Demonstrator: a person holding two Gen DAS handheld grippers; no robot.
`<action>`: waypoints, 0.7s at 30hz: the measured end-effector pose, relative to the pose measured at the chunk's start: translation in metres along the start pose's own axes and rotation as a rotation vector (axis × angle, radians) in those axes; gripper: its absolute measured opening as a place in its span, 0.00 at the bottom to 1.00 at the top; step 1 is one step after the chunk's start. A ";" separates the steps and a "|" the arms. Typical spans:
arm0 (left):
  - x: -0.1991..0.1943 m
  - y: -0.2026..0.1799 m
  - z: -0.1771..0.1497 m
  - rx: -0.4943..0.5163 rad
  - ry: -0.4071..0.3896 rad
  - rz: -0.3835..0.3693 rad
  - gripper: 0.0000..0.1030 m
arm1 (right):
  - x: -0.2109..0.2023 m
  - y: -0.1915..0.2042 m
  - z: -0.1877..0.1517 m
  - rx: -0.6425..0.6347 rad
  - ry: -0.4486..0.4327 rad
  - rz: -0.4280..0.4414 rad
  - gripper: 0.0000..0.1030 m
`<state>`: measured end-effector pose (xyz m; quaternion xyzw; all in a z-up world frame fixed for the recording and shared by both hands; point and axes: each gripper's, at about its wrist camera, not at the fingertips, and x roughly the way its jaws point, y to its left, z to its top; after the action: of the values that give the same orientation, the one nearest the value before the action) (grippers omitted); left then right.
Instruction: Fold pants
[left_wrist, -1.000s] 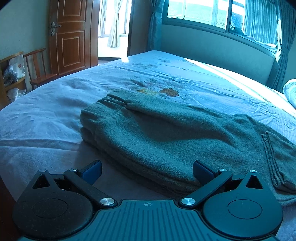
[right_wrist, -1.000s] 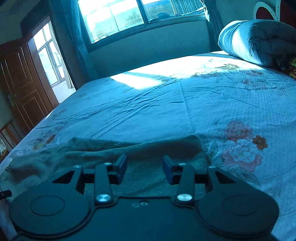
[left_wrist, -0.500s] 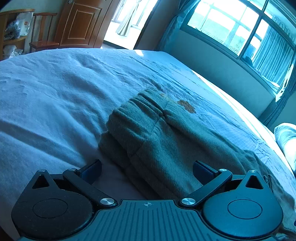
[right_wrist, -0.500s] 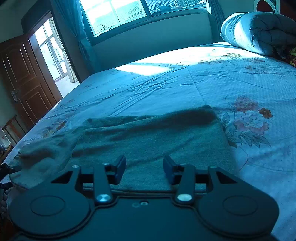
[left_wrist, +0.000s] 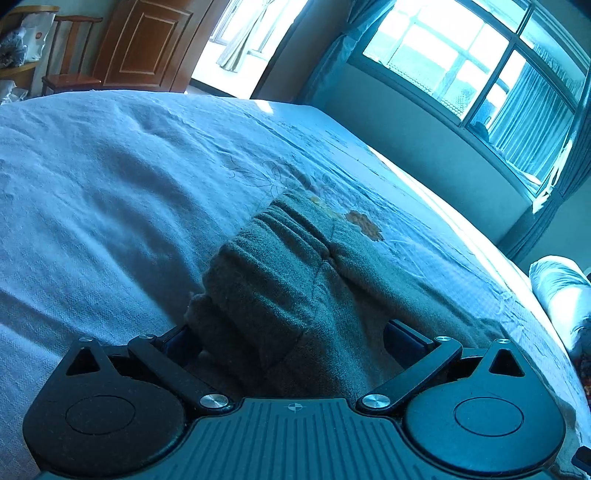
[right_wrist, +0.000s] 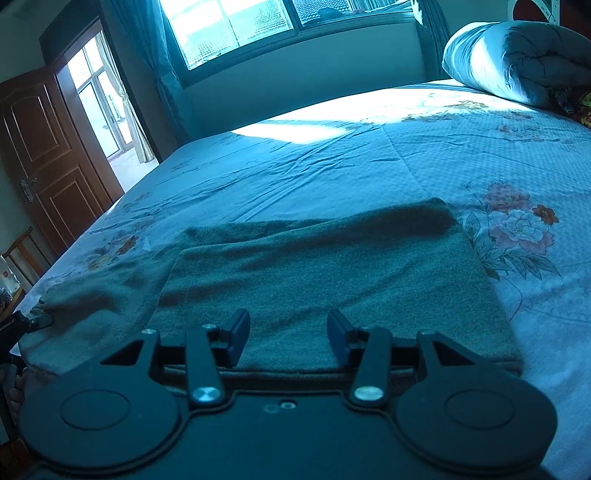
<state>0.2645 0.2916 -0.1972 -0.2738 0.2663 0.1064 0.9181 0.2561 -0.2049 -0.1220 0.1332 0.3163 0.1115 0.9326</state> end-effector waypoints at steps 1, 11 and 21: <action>-0.001 0.000 0.000 0.002 -0.002 0.012 0.87 | 0.000 0.002 0.000 -0.003 0.003 0.003 0.38; -0.008 0.000 -0.001 0.030 -0.009 0.002 0.52 | -0.001 0.011 -0.006 -0.022 0.013 0.013 0.38; -0.046 -0.039 0.013 0.146 -0.136 -0.040 0.37 | 0.002 0.037 -0.006 -0.092 0.020 0.087 0.38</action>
<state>0.2446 0.2640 -0.1456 -0.2035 0.2046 0.0867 0.9535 0.2492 -0.1689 -0.1157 0.1029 0.3140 0.1676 0.9288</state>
